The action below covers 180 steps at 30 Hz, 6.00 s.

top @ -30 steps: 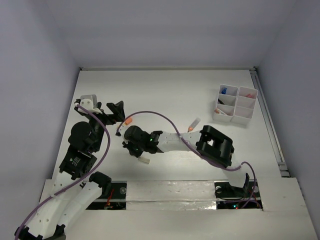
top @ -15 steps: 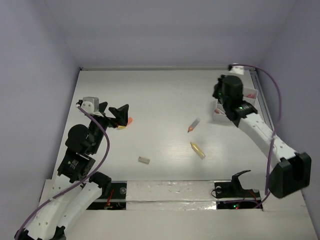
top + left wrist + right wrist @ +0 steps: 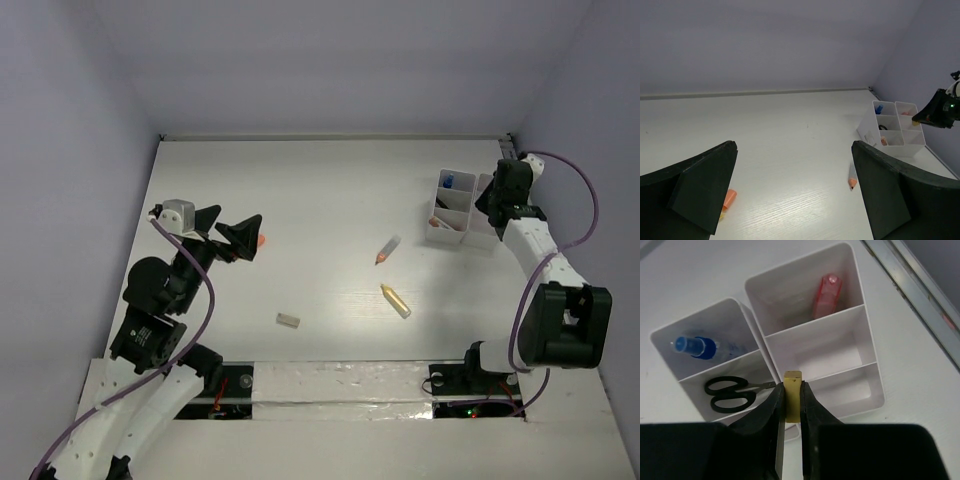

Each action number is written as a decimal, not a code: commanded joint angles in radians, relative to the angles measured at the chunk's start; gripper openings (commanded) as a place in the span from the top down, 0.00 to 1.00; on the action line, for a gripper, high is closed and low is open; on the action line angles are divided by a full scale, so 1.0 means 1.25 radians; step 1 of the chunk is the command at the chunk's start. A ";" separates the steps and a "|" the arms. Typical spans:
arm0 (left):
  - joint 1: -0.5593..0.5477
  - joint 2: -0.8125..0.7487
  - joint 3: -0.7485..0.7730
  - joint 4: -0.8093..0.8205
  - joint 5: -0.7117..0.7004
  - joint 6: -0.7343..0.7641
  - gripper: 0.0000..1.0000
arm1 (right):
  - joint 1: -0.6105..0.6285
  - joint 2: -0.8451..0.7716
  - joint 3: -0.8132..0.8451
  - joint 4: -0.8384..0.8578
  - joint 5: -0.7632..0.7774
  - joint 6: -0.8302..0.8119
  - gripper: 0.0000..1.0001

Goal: Sort the stationery into containers
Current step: Place the stationery in the storage box, then pick up the stationery from the center of the board, then place the stationery in the storage box, then pick up the pen from the center of the board.

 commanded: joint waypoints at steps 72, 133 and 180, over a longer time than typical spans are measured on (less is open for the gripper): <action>-0.020 -0.019 0.006 0.025 -0.140 0.012 0.01 | 1.030 0.561 0.389 -0.199 -0.235 -0.302 0.56; -0.020 0.003 0.009 0.031 -0.038 0.009 0.01 | 0.020 0.129 -0.034 0.343 0.293 0.059 0.82; -0.020 0.005 0.009 0.040 0.008 -0.007 0.01 | 0.412 -0.059 -0.046 -0.336 -0.316 -0.035 0.47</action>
